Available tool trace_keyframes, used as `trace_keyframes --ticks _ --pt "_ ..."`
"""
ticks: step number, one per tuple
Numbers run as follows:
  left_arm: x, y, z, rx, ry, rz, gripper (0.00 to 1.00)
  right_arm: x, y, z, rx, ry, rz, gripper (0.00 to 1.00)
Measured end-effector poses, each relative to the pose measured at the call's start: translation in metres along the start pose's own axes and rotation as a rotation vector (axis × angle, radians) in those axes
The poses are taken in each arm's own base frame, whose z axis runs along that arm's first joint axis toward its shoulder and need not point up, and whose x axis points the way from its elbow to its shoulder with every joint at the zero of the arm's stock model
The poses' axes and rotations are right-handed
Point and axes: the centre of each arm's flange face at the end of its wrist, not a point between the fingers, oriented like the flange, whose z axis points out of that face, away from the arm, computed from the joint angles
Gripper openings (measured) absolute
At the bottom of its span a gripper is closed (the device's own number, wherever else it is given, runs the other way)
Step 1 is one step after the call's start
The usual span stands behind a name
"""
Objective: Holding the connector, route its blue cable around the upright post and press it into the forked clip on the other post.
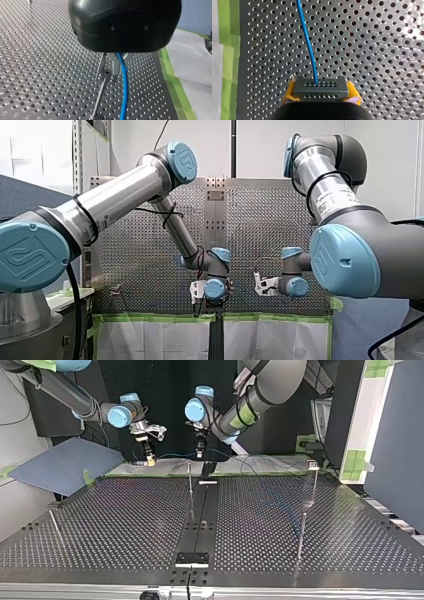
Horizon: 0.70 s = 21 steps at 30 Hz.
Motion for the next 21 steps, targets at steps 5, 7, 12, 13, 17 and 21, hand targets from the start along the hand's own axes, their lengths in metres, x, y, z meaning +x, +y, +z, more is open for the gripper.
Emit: trace_keyframes --ticks 5,7,12,13,17,21 --pt "0.0024 -0.0005 -0.0038 -0.002 0.004 0.004 0.01 -0.0010 0.0027 -0.0017 -0.001 -0.001 0.000 0.00" --pt "0.0031 -0.0006 -0.0049 -0.002 0.005 0.005 0.01 -0.0013 0.0037 -0.0022 -0.002 -0.001 0.000 0.00" --pt "0.0025 0.0006 -0.0032 -0.001 0.004 -0.001 0.01 -0.0010 0.0068 -0.0018 -0.005 0.004 0.001 0.00" --pt "0.0022 0.0010 -0.0024 0.000 0.004 -0.004 0.01 -0.0009 0.0075 -0.0017 -0.007 0.005 0.001 0.00" --pt "0.0010 0.0025 0.0009 0.008 0.003 -0.024 0.01 -0.0006 0.0100 -0.0013 -0.011 0.010 0.004 0.00" --pt "0.0006 0.0012 0.0031 0.030 0.002 -0.051 0.01 -0.0001 0.0094 -0.0008 -0.010 0.014 0.005 0.00"
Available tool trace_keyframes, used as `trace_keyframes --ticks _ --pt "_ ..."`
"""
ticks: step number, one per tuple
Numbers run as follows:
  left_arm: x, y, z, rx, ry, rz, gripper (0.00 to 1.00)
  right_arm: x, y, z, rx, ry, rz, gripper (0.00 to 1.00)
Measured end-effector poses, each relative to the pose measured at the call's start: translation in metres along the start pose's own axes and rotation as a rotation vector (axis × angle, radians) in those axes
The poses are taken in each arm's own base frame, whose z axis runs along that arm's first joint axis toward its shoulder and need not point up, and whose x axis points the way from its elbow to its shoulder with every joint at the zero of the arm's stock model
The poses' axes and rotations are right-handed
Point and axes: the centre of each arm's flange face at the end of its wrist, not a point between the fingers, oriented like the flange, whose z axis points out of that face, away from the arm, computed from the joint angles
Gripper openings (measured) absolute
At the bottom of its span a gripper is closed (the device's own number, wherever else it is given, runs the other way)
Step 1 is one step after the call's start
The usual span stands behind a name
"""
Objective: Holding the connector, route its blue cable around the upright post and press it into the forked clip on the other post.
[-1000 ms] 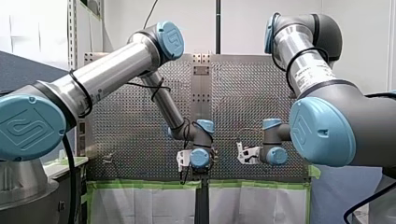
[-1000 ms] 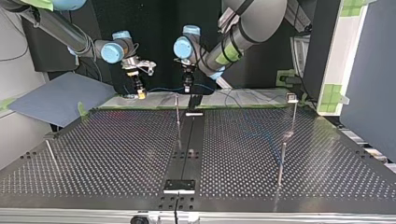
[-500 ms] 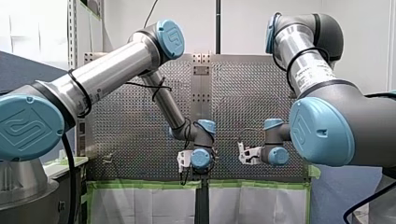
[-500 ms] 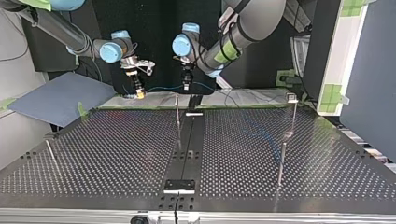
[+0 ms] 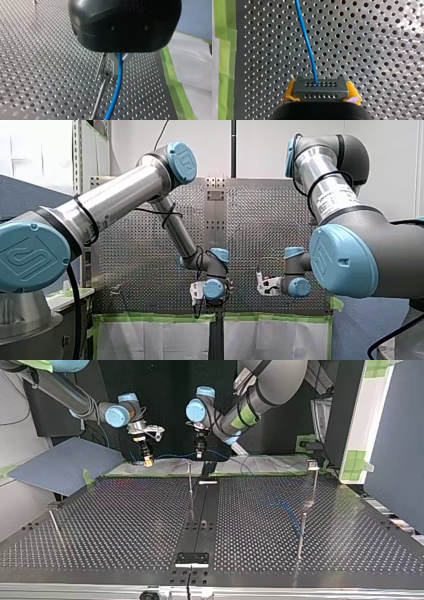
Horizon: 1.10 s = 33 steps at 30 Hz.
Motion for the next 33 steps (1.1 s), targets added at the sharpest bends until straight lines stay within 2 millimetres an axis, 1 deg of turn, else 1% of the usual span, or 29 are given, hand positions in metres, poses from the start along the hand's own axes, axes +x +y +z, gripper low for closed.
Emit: trace_keyframes --ticks 7,16,27,33 --pt "-0.004 -0.004 0.007 0.046 -0.020 -0.065 0.01 0.002 -0.007 0.001 0.012 0.009 -0.002 0.00" --pt "-0.006 0.007 0.021 0.046 -0.022 -0.104 0.01 0.005 -0.014 0.004 0.031 0.036 0.023 0.00" --pt "-0.015 0.013 0.037 0.059 -0.030 -0.127 0.01 0.007 -0.012 0.006 0.028 0.060 0.040 0.00" --pt "-0.015 0.015 0.039 0.062 -0.024 -0.131 0.01 0.007 -0.009 0.006 0.021 0.062 0.045 0.00"
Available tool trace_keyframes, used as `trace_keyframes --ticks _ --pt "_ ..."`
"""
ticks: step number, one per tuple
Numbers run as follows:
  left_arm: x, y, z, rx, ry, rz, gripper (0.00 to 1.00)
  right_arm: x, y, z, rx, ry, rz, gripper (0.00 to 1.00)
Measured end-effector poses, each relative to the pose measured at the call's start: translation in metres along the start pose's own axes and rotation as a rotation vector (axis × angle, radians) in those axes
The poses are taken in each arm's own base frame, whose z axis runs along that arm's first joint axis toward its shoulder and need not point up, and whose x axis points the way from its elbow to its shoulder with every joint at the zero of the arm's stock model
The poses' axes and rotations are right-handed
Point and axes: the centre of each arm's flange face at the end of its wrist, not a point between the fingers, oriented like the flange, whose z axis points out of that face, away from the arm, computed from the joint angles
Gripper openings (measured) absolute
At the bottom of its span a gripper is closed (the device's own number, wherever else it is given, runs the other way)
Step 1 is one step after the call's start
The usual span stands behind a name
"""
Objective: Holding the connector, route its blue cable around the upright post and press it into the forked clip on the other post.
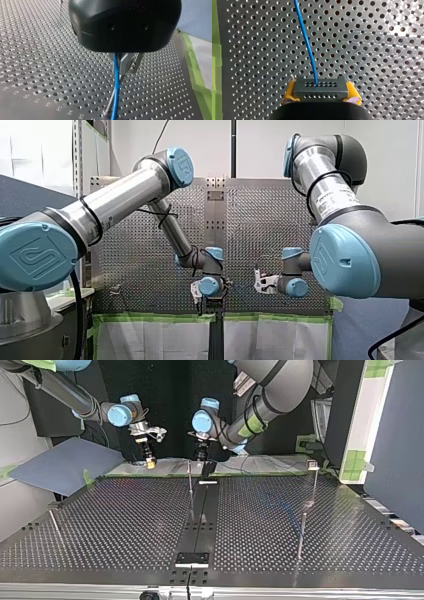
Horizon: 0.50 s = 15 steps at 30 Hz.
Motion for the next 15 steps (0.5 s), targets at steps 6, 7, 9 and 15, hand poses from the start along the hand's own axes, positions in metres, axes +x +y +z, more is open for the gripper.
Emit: trace_keyframes --ticks 6,7,9,15 --pt "0.014 0.006 0.000 -0.002 0.025 0.006 0.01 0.000 0.001 0.000 -0.004 0.000 0.001 0.00" --pt "0.015 0.007 0.000 -0.002 0.026 0.006 0.01 0.000 0.001 0.000 -0.005 0.000 0.001 0.00" --pt "0.017 0.008 0.001 -0.003 0.028 0.005 0.01 0.000 0.001 0.000 -0.005 -0.001 0.002 0.00" --pt "0.015 0.009 0.008 0.008 0.019 -0.011 0.01 -0.001 0.002 0.000 -0.010 -0.001 0.003 0.00"
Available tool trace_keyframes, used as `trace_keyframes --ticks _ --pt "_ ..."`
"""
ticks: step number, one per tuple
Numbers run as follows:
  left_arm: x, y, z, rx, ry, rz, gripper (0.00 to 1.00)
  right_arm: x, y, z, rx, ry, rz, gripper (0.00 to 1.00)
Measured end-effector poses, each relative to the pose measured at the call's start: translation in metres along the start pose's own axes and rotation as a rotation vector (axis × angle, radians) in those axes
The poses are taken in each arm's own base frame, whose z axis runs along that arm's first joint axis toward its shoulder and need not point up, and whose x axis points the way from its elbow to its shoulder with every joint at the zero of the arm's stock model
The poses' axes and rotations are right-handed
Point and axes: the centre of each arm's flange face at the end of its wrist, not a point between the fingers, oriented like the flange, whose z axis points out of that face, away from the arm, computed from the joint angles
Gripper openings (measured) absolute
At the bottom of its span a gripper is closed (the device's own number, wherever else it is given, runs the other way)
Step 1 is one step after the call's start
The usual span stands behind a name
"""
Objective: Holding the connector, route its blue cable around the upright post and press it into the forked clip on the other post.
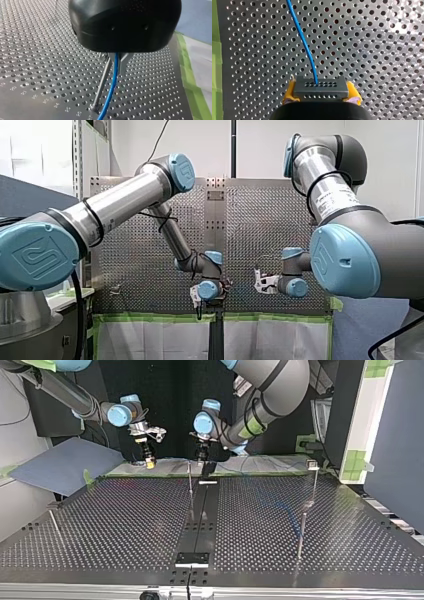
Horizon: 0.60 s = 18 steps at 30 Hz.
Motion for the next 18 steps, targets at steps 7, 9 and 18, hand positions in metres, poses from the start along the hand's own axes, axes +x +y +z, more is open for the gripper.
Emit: trace_keyframes --ticks 7,9,18 --pt "-0.006 0.003 0.008 0.000 -0.007 -0.008 0.01 0.001 0.003 0.001 -0.014 0.014 0.005 0.00" --pt "-0.008 0.004 0.011 0.001 -0.008 -0.009 0.01 0.001 0.004 0.002 -0.016 0.020 0.010 0.00" --pt "-0.018 0.007 0.023 0.007 -0.003 -0.011 0.01 0.003 0.010 0.006 -0.033 0.035 0.025 0.00"
